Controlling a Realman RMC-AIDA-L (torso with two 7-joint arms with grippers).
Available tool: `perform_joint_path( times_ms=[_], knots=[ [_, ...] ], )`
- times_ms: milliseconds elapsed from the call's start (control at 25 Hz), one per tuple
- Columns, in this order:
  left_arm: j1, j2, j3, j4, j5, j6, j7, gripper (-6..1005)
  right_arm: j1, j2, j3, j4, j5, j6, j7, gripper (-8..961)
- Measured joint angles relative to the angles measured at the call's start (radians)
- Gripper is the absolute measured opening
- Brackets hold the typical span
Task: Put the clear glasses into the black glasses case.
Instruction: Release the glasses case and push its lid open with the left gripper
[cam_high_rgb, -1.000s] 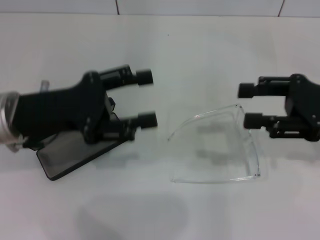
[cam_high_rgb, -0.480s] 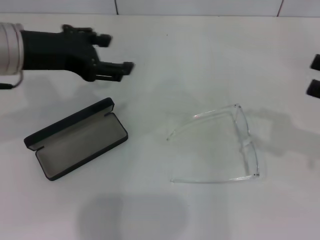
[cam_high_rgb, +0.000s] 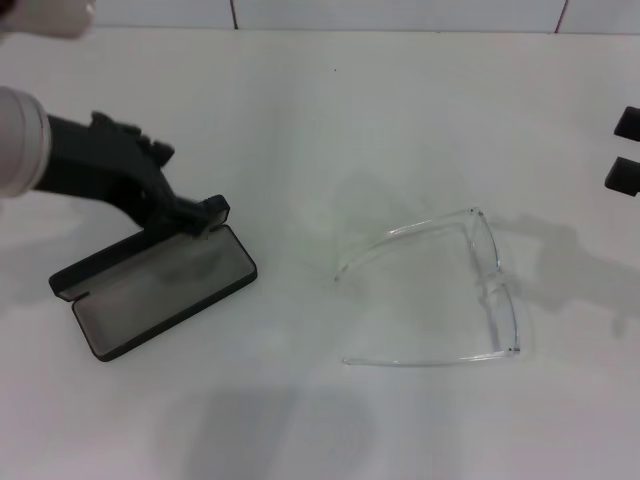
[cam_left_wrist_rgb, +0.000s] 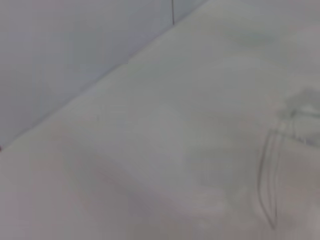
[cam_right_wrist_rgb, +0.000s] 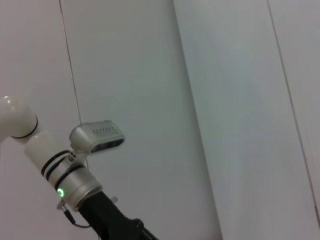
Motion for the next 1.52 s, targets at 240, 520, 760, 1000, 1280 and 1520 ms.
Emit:
perform_joint_path(
  times_ms=[240,520,760,1000,1280,1520],
  knots=[
    [-0.01,-0.003,0.087,-0.079,0.117,-0.014,-0.018,783,0.01,0.004,-0.003,0.002,-0.001,-0.001,0.0,620],
    [-0.039,-0.001,0.103,-0.145,0.171,-0.034,-0.023,772,0.0,0.007,0.005,0.008,-0.001,-0.026,-0.001,620],
    [-0.053,-0.002,0.133,-0.182,0.284,-0.05,-0.033,762,-0.003,0.011,0.006,0.009,-0.001,-0.029,-0.001,619],
    [-0.078,0.0,0.173,-0.239,0.321,-0.037,-0.035,753,-0.004,0.014,0.008,0.009,0.001,-0.03,-0.001,619],
    [-0.08,-0.001,0.207,-0.233,0.324,-0.042,-0.03,615,-0.004,0.017,0.009,0.009,0.002,-0.03,0.0,619],
    [-0.086,0.001,0.209,-0.226,0.327,-0.042,-0.028,360,-0.011,0.016,0.01,0.009,0.005,-0.03,0.0,620]
  ],
)
